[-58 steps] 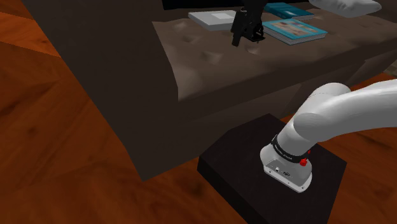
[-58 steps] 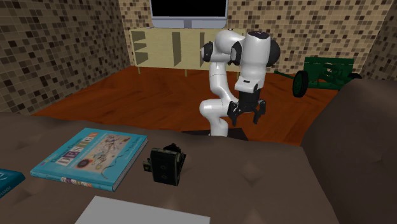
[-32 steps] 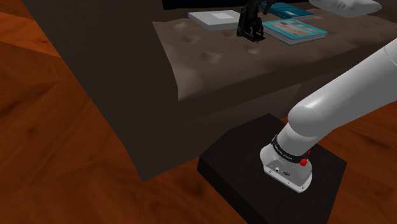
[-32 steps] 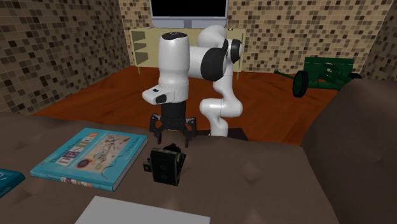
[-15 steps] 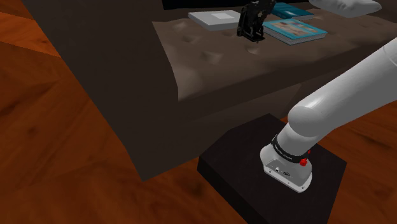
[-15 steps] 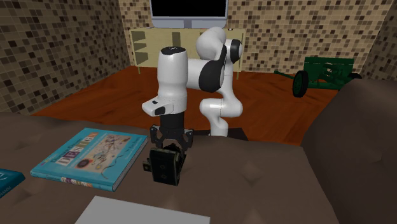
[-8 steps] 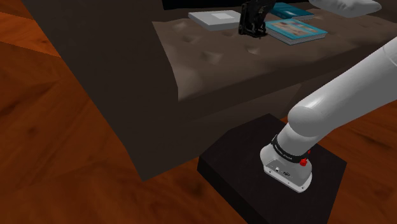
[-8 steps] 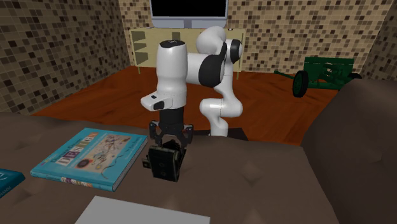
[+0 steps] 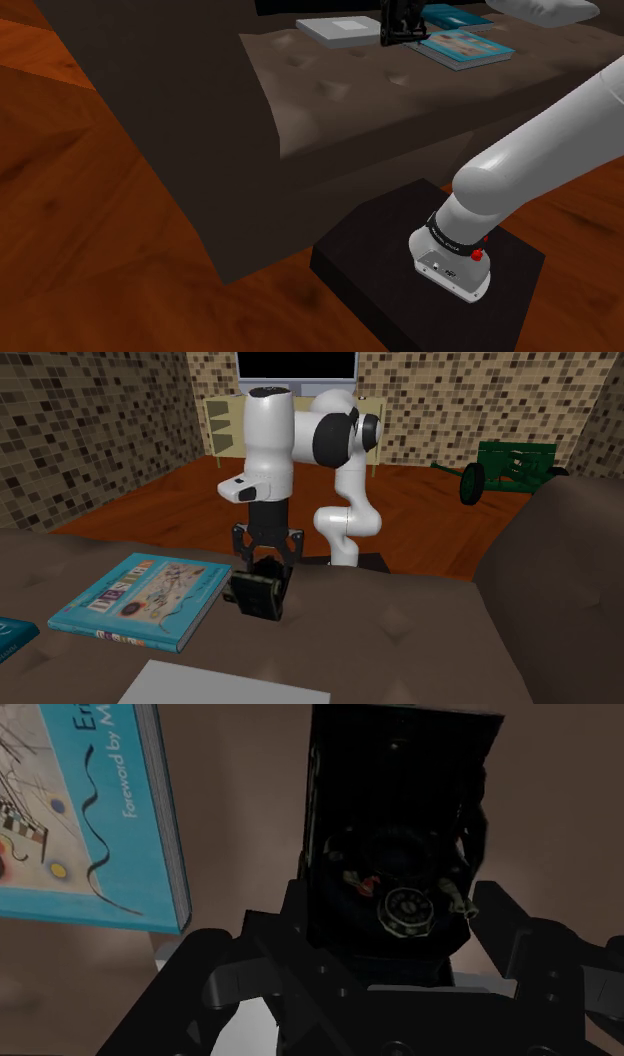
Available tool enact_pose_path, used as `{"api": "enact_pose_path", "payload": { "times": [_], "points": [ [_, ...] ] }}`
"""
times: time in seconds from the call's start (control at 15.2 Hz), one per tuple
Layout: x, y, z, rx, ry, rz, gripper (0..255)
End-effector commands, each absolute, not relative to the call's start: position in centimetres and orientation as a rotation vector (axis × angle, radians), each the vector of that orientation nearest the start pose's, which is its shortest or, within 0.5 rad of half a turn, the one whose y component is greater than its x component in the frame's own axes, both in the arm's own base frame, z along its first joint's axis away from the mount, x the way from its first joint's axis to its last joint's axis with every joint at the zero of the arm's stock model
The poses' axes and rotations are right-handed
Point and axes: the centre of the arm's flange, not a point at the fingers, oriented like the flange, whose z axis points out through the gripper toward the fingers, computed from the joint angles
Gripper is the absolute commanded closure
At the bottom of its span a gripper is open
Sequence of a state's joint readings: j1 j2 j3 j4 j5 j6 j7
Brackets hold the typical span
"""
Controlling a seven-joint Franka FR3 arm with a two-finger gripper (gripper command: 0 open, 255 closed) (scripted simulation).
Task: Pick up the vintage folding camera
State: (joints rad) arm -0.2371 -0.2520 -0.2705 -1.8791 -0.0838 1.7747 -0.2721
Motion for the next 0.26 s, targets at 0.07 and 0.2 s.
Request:
{"api": "enact_pose_path", "payload": {
  "times": [0.07,0.2],
  "points": [
    [42.13,-26.11,63.83,-3.184,0.353,-0.198,255],
    [42.13,-26.11,63.91,-3.184,0.353,-0.198,255]
  ]
}}
